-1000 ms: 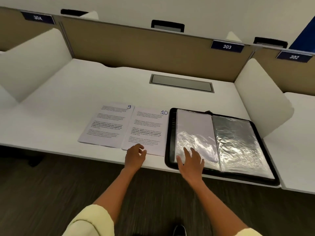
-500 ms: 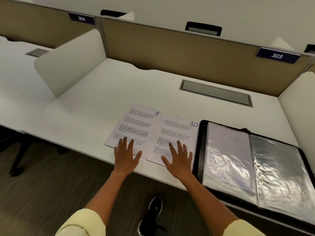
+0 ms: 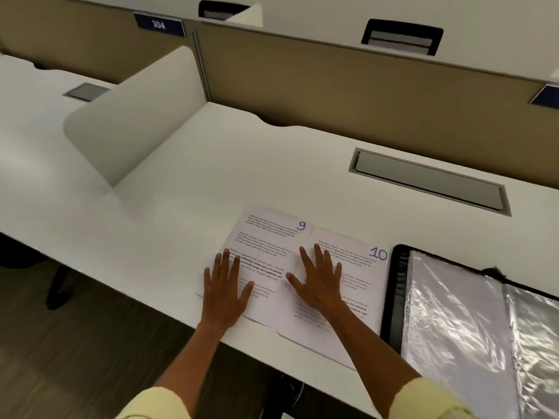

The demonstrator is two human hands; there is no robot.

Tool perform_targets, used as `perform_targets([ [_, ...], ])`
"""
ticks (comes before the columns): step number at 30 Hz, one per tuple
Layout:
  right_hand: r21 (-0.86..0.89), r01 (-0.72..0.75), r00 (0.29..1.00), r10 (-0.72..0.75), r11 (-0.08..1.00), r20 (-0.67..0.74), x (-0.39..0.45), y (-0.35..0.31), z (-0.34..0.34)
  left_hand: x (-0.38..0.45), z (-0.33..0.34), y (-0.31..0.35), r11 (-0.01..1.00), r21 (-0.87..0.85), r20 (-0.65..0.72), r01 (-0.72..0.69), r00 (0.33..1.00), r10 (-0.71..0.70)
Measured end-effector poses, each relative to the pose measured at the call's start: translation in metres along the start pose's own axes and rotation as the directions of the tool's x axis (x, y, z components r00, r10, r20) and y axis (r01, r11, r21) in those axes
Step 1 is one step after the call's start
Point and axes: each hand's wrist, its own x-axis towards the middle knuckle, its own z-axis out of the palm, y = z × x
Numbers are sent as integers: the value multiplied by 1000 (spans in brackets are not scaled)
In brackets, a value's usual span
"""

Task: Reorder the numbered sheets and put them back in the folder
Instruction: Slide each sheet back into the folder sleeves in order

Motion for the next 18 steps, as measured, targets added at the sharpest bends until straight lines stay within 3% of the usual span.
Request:
perform_targets([
  [18, 16, 13, 999, -14, 1000, 38, 94, -9, -24, 6, 12, -2, 993, 106, 29, 49, 998, -52],
])
